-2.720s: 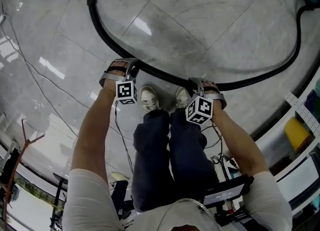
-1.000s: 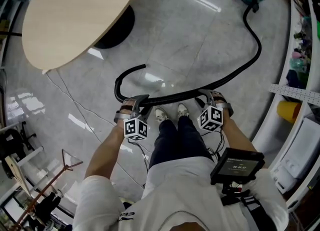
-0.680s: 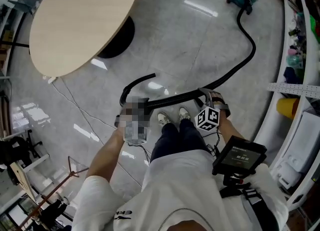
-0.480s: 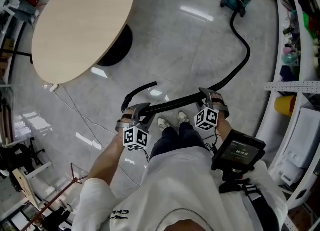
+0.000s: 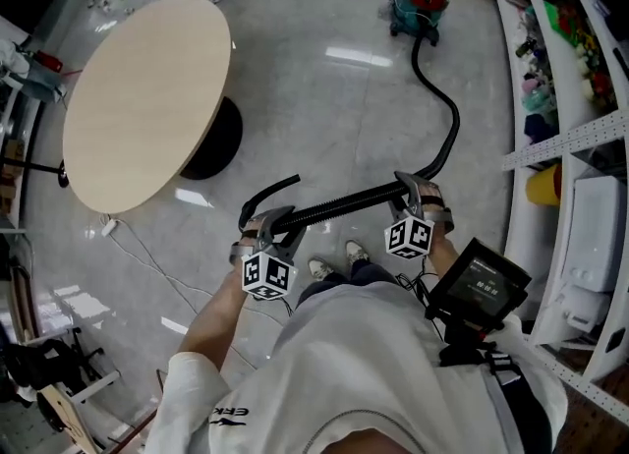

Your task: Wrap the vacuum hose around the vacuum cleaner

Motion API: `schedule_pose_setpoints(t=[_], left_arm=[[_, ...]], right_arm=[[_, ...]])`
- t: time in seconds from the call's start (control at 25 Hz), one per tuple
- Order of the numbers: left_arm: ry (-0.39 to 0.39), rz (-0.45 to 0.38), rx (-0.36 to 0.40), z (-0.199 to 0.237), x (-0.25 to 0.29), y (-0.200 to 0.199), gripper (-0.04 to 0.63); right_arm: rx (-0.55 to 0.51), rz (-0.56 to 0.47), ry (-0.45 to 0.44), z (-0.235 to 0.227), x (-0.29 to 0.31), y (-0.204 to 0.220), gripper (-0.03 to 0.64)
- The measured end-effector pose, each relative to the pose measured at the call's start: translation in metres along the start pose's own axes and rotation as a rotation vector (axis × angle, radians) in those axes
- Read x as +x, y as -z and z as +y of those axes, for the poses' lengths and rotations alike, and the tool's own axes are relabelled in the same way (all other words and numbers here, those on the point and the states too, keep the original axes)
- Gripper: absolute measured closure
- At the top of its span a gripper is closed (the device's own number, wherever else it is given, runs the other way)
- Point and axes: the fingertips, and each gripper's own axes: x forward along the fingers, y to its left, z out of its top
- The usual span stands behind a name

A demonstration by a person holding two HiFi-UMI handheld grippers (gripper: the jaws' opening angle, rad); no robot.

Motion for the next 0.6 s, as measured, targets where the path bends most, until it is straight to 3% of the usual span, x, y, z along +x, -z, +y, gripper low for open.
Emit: schedule_pose_setpoints(t=[0.6], left_arm=[[0.111,-0.227,0.076,-0.005,0.077,-0.128,0.42]], right_arm=[[0.201,0.132,0.297,-0.104,-0.09,0.103,0.428]])
